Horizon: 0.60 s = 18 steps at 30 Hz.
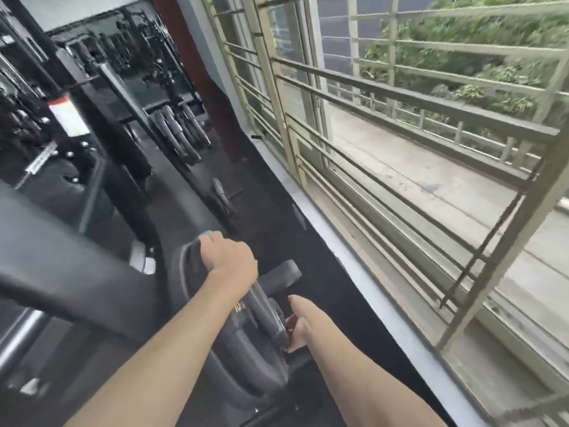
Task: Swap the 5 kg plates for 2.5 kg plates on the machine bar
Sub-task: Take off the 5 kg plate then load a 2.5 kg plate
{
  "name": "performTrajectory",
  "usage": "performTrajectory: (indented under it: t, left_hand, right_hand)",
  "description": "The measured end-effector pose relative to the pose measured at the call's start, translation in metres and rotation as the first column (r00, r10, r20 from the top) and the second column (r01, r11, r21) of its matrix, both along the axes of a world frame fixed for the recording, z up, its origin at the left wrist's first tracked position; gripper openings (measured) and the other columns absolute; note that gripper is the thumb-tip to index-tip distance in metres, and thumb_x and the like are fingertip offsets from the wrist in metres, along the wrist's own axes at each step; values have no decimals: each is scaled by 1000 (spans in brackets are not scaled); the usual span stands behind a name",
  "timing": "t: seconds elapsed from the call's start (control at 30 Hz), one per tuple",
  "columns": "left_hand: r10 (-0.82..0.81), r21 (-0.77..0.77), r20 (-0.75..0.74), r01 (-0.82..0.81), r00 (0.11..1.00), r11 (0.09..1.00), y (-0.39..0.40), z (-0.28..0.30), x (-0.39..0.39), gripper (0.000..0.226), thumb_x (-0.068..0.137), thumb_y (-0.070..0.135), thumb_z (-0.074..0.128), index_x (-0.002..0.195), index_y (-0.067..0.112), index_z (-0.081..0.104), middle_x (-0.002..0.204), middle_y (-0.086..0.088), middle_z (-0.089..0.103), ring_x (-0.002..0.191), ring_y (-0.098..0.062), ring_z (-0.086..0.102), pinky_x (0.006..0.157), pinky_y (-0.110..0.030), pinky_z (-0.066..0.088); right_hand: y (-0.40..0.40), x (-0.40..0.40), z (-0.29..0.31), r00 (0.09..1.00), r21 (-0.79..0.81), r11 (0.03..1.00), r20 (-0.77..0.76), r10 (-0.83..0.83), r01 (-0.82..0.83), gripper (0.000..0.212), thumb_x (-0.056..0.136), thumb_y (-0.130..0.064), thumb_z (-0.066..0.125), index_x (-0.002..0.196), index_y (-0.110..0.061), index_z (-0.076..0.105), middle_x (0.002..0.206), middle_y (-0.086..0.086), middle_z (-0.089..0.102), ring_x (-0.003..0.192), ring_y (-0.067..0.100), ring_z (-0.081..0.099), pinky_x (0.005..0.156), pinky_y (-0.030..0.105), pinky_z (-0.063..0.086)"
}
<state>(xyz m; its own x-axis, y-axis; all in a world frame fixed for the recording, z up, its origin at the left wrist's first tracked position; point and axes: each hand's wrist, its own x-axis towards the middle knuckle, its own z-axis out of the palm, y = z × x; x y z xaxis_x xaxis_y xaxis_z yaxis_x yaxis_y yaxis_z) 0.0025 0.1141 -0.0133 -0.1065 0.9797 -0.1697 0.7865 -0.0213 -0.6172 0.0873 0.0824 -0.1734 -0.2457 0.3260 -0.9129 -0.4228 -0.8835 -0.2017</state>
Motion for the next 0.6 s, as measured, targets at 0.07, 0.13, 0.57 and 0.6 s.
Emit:
performTrajectory:
  t: [0.07, 0.13, 0.57, 0.6]
  left_hand:
    - [35, 3, -23, -35, 999, 999, 4, -1, 3, 41, 96, 46, 39, 125, 31, 64, 138, 1, 58, 138, -26, 34, 112, -43, 18]
    - [64, 8, -6, -64, 998, 998, 9, -2, 6, 40, 95, 45, 42, 125, 30, 64, 136, 3, 59, 138, -25, 34, 114, -44, 15]
    - [-97, 147, 739, -20, 666, 989, 13, 5, 89, 41, 100, 31, 58, 128, 1, 50, 132, -16, 46, 120, -43, 56, 85, -42, 46]
    - [-121, 161, 757, -3, 643, 987, 12, 8, 92, 39, 100, 31, 58, 124, 2, 52, 130, -16, 46, 117, -44, 57, 82, -41, 45]
  right_hand:
    - [0, 8, 6, 1000, 50, 998, 8, 28, -29, 50, 97, -46, 54, 118, -1, 58, 105, 8, 68, 83, 27, 68, 71, 37, 59]
    - [3, 13, -1, 999, 53, 998, -14, 30, -29, 50, 99, -44, 52, 125, -1, 59, 94, 8, 66, 69, 24, 65, 50, 30, 56]
    - [23, 80, 2, 936, 192, 920, 16, -351, 342, 42, 96, -51, 59, 99, -12, 73, 89, 4, 69, 74, 21, 64, 75, 35, 59]
    - [23, 86, 5, 926, 221, 904, 7, -377, 366, 44, 96, -52, 60, 105, -12, 74, 88, 5, 69, 79, 22, 64, 83, 36, 59]
